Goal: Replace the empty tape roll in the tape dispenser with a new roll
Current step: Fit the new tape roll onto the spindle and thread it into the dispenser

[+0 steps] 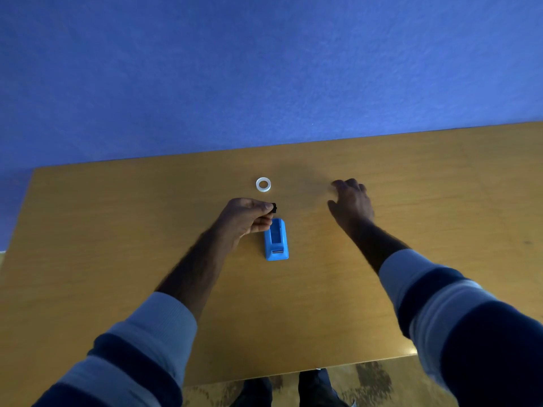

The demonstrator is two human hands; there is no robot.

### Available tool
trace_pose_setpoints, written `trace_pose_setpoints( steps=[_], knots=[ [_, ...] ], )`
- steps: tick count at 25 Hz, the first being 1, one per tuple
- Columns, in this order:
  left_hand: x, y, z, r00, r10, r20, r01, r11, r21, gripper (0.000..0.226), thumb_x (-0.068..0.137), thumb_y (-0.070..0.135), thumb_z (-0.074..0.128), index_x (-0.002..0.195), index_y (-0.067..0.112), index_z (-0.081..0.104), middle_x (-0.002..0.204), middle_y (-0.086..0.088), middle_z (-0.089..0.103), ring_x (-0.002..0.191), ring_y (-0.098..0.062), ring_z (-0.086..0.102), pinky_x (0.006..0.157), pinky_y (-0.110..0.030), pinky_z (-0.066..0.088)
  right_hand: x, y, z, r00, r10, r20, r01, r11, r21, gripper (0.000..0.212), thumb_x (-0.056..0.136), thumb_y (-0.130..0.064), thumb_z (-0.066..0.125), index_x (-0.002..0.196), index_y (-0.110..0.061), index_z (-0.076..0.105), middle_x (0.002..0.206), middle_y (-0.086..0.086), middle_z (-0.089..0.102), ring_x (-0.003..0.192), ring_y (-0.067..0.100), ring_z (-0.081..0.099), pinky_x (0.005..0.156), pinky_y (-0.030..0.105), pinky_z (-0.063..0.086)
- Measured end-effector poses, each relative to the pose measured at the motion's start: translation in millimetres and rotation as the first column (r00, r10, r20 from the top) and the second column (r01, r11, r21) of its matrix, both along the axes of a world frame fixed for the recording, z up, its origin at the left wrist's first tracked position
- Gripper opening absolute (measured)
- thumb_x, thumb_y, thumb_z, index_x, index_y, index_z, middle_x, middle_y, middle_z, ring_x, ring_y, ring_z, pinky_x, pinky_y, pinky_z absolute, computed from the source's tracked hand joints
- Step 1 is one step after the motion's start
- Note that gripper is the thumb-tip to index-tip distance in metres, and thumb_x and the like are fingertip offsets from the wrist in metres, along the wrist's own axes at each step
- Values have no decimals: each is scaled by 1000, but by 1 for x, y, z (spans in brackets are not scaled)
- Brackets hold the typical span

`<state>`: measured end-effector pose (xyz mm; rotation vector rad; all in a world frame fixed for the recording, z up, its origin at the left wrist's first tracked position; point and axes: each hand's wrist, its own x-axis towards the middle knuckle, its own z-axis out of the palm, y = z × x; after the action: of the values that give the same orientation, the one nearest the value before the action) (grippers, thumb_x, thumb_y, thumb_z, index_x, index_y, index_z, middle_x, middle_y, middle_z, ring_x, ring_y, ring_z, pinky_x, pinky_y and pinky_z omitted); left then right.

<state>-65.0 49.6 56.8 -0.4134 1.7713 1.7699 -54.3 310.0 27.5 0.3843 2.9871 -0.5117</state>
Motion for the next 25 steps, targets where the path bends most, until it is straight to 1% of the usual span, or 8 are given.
trace_pose_setpoints(
  steps=[4,7,11,14,18,21,22,25],
  knots=[
    [4,-5,4,1000,-7,-10,7,1000,-18,10,93,11,70,97,2,72,90,-15,74,79,-20,69,75,-31,63,-7,19,-9,983,20,184,-20,1000,-1,65,89,-10,64,147,-24,38,148,6,42,130,32,44,92,53,54],
    [3,-12,4,1000,-6,-21,5,999,-35,8,93,12,70,94,5,73,90,-14,75,81,-21,70,75,-31,62,-7,21,-15,985,17,172,-20,1000,16,57,89,-8,65,142,-19,45,145,7,44,127,31,47,90,50,55],
    [3,-16,4,1000,-2,-23,1,999,-33,6,92,12,71,91,7,74,86,-11,75,81,-21,71,76,-33,62,-1,17,-17,993,-11,114,6,999,40,39,89,-7,66,125,-13,54,128,12,50,113,29,52,77,41,57],
    [6,-16,6,1000,-1,-23,0,999,-40,6,93,11,70,90,7,74,86,-12,75,80,-20,71,78,-33,62,5,10,-17,991,-32,128,30,999,21,38,88,-9,67,124,-8,56,127,15,49,112,30,52,78,39,56],
    [8,-17,6,1000,-6,-23,5,999,-33,5,92,10,71,90,7,73,85,-11,75,79,-20,70,76,-32,62,13,-12,-4,989,-120,88,136,969,-206,47,85,-15,73,129,-6,58,128,12,49,101,24,55,79,37,56],
    [9,-20,5,1000,-15,-27,15,1000,-22,3,90,9,73,91,6,74,82,-11,76,78,-21,70,74,-32,62,23,-38,12,997,-63,-49,40,925,-378,43,82,-17,76,121,-12,59,114,3,57,95,15,57,68,23,48],
    [10,-21,6,999,-17,-28,16,1000,-20,4,89,9,74,92,6,74,83,-12,76,79,-22,71,74,-32,61,27,-45,16,996,-23,-82,-14,907,-421,42,81,-18,76,120,-15,60,113,0,60,95,14,60,69,24,50],
    [11,-23,8,999,-30,-29,30,999,-15,9,88,8,75,96,4,74,86,-14,76,82,-24,71,73,-33,61,37,-64,23,998,27,-65,-60,806,-589,44,83,-18,75,125,-22,63,121,-4,64,104,11,63,86,36,58]
  ],
)
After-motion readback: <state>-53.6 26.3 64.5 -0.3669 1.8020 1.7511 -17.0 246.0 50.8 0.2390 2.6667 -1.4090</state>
